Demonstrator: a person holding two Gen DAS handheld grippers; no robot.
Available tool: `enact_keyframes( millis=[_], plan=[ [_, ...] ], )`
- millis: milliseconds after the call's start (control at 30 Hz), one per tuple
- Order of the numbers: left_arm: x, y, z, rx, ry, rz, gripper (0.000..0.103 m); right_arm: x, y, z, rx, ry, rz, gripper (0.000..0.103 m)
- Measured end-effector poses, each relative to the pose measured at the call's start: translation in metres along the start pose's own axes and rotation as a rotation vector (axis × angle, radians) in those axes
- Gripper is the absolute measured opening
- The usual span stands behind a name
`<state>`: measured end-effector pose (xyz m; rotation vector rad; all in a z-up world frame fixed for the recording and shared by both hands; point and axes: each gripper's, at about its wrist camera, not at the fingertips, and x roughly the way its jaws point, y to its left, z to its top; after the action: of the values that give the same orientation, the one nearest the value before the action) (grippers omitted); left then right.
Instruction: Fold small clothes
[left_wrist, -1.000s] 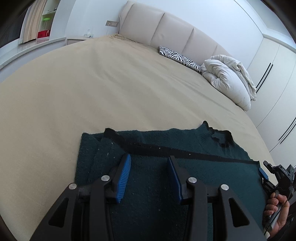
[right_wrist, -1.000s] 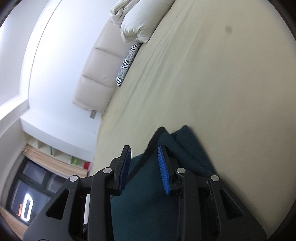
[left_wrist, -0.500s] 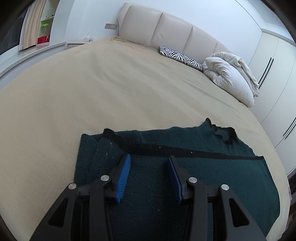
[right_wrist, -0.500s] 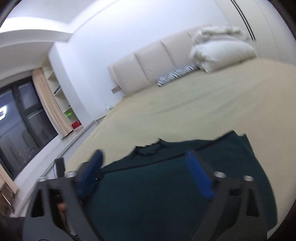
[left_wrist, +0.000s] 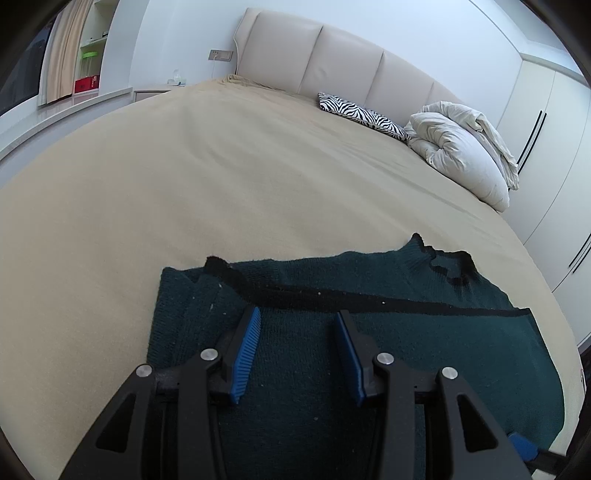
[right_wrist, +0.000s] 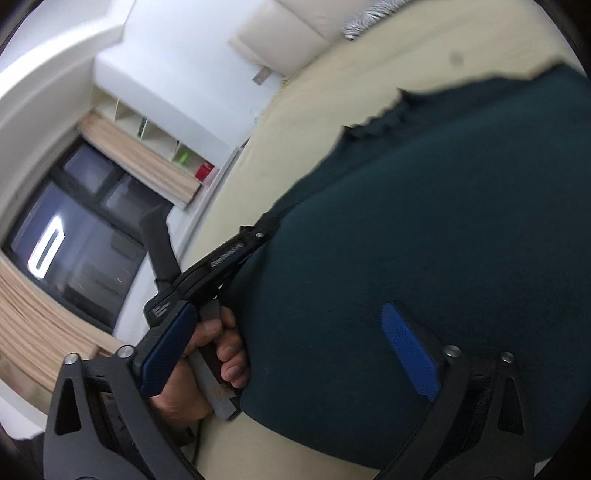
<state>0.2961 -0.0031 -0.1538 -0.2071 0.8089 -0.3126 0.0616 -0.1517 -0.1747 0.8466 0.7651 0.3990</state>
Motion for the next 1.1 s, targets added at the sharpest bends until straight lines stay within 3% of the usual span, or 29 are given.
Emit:
enact_keyframes(
  millis=[167,233,333,467,533,633,733,833,900,1033,1100],
  plan=[
    [-0.001,0.001,0.0,-0.002,0.0,-0.004,0.045,-0.063,-0.049,0.018,0.111,-0.153,-0.001,0.089],
    [-0.001,0.001,0.001,-0.006,0.004,-0.008,0.045,-0.096,-0.08,0.022,0.191,-0.227,0.029,0.079],
    [-0.008,0.003,0.007,-0.036,0.028,-0.024,0.046,-0.141,-0.104,0.023,0.262,-0.337,-0.041,0.074],
    [-0.041,-0.006,-0.003,-0.07,0.063,0.009,0.046,-0.19,-0.106,0.017,0.292,-0.432,-0.192,0.079],
    [-0.062,-0.02,-0.017,-0.09,0.081,-0.08,0.047,-0.198,-0.098,0.016,0.281,-0.422,-0.199,0.08],
    [-0.087,-0.049,-0.046,-0.074,0.109,-0.192,0.05,-0.18,-0.072,0.01,0.244,-0.357,-0.086,0.08],
    [-0.079,-0.067,-0.073,-0.025,0.17,-0.191,0.05,-0.134,-0.046,0.003,0.227,-0.258,0.038,0.08],
    [-0.072,-0.067,-0.081,0.032,0.159,-0.154,0.042,-0.08,-0.037,-0.005,0.226,-0.118,0.101,0.08],
    [-0.075,-0.062,-0.078,0.034,0.164,-0.16,0.04,-0.055,-0.044,-0.009,0.257,-0.038,0.098,0.08],
    [-0.086,-0.037,-0.077,0.013,0.149,-0.158,0.04,-0.054,-0.063,-0.008,0.268,-0.068,0.09,0.076],
    [-0.09,-0.021,-0.08,-0.012,0.147,-0.176,0.037,-0.076,-0.077,-0.006,0.294,-0.123,0.104,0.076]
  ],
)
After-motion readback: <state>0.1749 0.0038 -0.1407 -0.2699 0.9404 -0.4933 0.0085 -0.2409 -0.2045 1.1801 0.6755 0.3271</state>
